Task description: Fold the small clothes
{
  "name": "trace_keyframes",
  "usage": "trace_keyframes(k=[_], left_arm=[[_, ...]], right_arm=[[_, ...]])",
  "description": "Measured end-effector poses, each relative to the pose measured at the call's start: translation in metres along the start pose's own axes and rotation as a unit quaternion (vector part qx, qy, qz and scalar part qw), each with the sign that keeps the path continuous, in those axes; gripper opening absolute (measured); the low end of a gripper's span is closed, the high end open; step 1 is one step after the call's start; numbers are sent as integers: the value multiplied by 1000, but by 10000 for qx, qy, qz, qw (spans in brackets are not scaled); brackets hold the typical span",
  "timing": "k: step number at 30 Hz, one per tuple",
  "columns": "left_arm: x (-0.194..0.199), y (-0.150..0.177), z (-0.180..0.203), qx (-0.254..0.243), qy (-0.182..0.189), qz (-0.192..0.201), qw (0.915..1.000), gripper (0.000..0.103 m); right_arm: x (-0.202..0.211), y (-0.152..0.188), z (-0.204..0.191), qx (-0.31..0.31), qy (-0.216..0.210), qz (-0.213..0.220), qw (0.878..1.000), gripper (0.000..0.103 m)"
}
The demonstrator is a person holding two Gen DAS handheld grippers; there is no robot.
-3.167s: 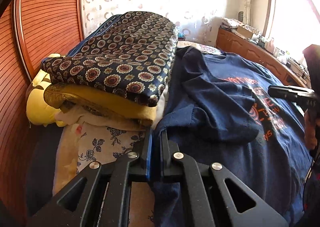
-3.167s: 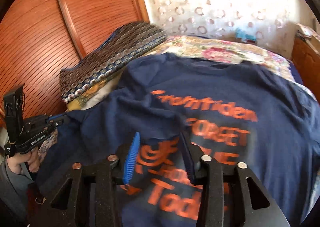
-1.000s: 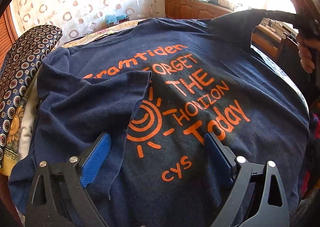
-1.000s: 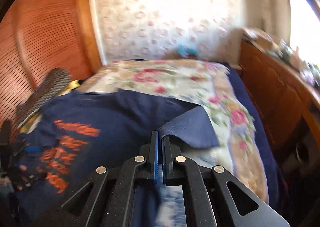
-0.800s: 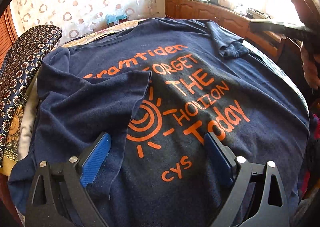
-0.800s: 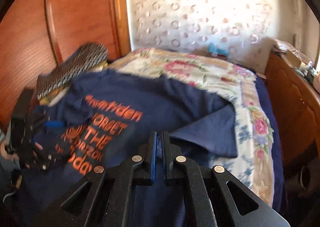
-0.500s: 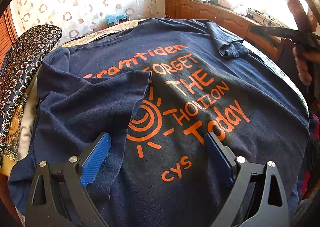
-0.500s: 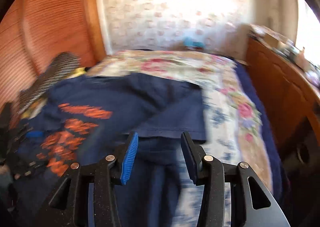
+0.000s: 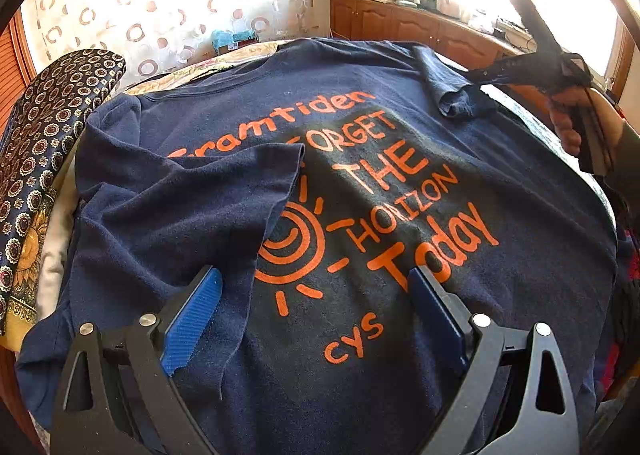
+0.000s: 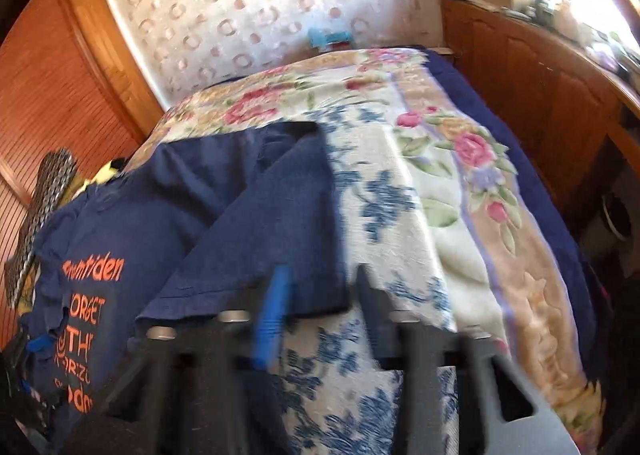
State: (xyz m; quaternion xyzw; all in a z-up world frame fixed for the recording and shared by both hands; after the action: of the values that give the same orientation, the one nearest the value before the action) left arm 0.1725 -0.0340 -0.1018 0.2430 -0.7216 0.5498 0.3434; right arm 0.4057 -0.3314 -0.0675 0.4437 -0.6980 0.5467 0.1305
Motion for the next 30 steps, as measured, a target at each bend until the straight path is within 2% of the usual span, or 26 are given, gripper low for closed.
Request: trace_keyframes(k=[3, 9, 14, 17, 18, 19, 20, 21, 26, 30], left_arm=[[11, 1, -8, 138, 14, 216, 9997, 95], [35, -3, -31, 416, 34, 470, 9980, 95], [44, -2, -41, 471, -35, 569, 9973, 95], [44, 2, -45, 477, -65, 583, 9971, 95], [42, 4, -47, 496, -53, 570, 9971, 95], [42, 4, -48, 512, -52, 565, 9971, 95], [41, 5, -49, 541, -70, 575, 9969, 95], [41, 4, -52, 584, -93, 588, 9965, 95], [44, -2, -75, 846, -81, 677, 9941, 95], [43, -11, -99, 923, -291, 682, 9930, 95]], right_arm=[[-2, -8, -13, 281, -161, -11, 9995, 3], [2, -36, -87, 1277, -650, 121, 9896, 3], [-18, -52, -142, 1796, -477, -78, 9825, 3], [-27, -53, -160, 1978, -655, -30, 9781, 3], [-27, -54, -161, 2042, -695, 3, 9765, 14], [-27, -54, -161, 2053, -581, 57, 9770, 39], [-26, -54, -157, 2005, -376, 118, 9789, 49], [-28, -55, -151, 1925, -301, 155, 9807, 55], [-29, -54, -116, 1567, 94, 258, 9873, 55], [-41, -50, -81, 1254, 214, 75, 9919, 55]])
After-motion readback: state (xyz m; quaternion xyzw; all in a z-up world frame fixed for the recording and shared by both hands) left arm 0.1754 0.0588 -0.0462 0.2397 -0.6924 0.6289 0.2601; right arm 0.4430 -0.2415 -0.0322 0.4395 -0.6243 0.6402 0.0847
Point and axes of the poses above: each gripper's, at about its wrist camera, not at the fingertips, and x roughly against the way its jaws point, z to its right, y to its underside, the point moved 1 cm from there along -x, roughly the way its jaws point, and after that the axes turned 12 degrees about -y, right-handed, at the moved point
